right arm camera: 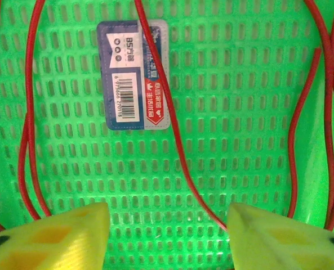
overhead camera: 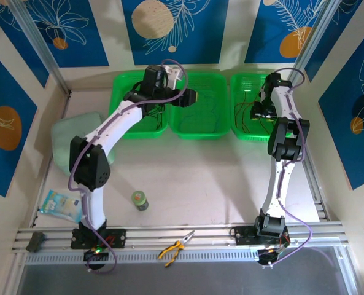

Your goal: Untangle the cables

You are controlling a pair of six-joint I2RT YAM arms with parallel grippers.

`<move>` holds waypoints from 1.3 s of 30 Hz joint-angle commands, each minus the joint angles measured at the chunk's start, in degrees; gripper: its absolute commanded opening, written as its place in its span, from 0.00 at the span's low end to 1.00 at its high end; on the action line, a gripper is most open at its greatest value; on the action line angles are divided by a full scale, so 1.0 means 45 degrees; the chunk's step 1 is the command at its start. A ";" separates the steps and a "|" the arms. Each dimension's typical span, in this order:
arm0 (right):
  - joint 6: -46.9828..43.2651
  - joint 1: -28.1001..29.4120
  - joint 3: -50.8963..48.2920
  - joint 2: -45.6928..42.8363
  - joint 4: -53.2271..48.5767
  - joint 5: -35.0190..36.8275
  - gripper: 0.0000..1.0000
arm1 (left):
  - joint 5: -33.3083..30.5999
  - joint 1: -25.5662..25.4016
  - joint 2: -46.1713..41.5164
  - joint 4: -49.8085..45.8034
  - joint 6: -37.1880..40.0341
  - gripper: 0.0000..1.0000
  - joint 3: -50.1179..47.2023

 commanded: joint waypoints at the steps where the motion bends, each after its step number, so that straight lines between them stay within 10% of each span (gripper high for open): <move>1: 0.0293 0.0177 0.0144 -0.1300 -0.0105 0.0123 0.69 | -0.0295 0.0225 -0.1116 0.0355 0.0262 0.89 -0.0683; 3: 0.0439 0.0269 -0.0083 -0.1834 0.0014 0.0128 0.72 | -0.0440 0.0420 -0.1627 0.0679 0.0222 1.00 -0.1345; 5: 0.0587 0.0394 -0.0707 -0.2577 0.0418 0.0132 0.99 | -0.0624 0.0711 -0.2293 0.0949 0.0266 1.00 -0.2067; 14: 0.1836 0.0730 -0.6431 -0.7447 0.4087 -0.0904 0.99 | -0.1953 0.3023 -0.6418 0.2822 0.0648 1.00 -0.7003; 22: 0.3239 0.1321 -1.5270 -1.2147 1.2076 -0.1839 0.99 | -0.4724 0.4850 -1.0042 0.5147 0.1636 1.00 -1.2578; 39: 0.1741 0.1844 -2.2413 -1.2512 2.2494 -0.0321 0.99 | -0.6720 0.5298 -1.0323 1.0216 0.3752 1.00 -1.7640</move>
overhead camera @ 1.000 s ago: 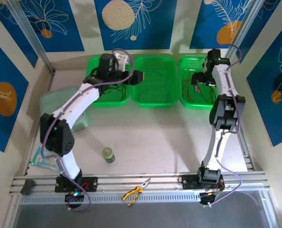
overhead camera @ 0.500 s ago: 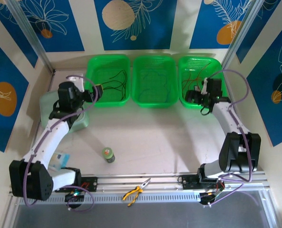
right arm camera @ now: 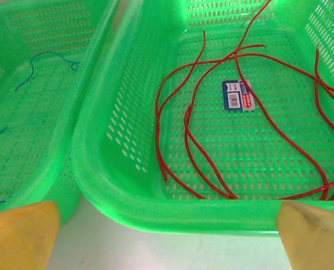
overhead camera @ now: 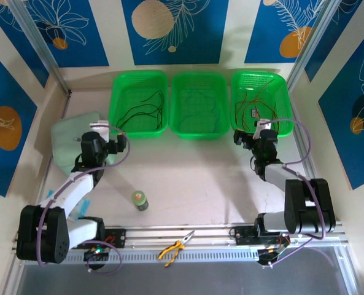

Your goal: Untangle the cables

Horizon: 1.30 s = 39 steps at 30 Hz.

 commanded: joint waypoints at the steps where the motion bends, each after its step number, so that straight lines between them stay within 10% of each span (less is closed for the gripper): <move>1: -0.0358 -0.0051 -0.0702 0.0499 0.1631 -0.0248 0.99 | -0.0869 0.0144 0.0101 0.2298 0.0402 1.00 -0.0706; 15: -0.1039 0.0121 -0.0676 0.2170 0.3148 -0.1547 0.99 | -0.0284 0.0343 0.1397 0.7096 0.0914 1.00 -0.3491; 25: -0.0953 -0.0070 -0.0628 0.2150 0.3006 -0.1946 0.99 | 0.1370 0.0322 0.5973 1.2949 0.1091 1.00 -0.3992; 39: -0.0956 -0.0090 -0.0596 0.2170 0.2933 -0.1983 0.99 | 0.0191 0.0304 0.5198 0.7627 0.0739 1.00 -0.1790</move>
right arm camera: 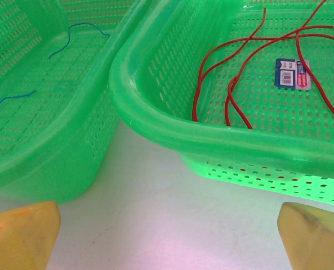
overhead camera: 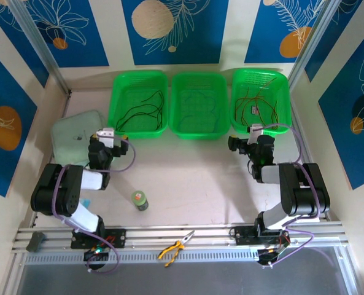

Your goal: Untangle the cables

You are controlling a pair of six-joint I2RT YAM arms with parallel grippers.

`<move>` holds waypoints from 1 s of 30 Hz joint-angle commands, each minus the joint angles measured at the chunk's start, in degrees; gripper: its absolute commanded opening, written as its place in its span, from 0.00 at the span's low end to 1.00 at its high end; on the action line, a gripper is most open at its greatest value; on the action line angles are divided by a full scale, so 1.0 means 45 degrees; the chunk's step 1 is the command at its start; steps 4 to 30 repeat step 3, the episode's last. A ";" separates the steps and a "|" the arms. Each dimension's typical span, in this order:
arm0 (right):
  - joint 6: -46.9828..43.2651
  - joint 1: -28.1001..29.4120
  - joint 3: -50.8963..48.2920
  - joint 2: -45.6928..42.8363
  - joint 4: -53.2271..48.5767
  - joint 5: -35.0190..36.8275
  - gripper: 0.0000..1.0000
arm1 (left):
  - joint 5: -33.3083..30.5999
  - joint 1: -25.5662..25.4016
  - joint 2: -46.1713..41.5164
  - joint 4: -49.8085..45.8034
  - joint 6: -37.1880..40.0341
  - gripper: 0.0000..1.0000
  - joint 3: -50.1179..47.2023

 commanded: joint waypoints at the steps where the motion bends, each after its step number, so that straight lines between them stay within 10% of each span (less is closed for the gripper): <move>1: 0.0033 -0.0066 0.0153 0.0095 0.0056 -0.0157 0.99 | -0.0048 0.0032 -0.0002 -0.0938 -0.0262 1.00 0.0095; 30: 0.0033 -0.0070 0.0125 0.0094 0.0083 -0.0156 0.99 | -0.1545 0.0034 -0.0058 0.0076 -0.0771 1.00 -0.0458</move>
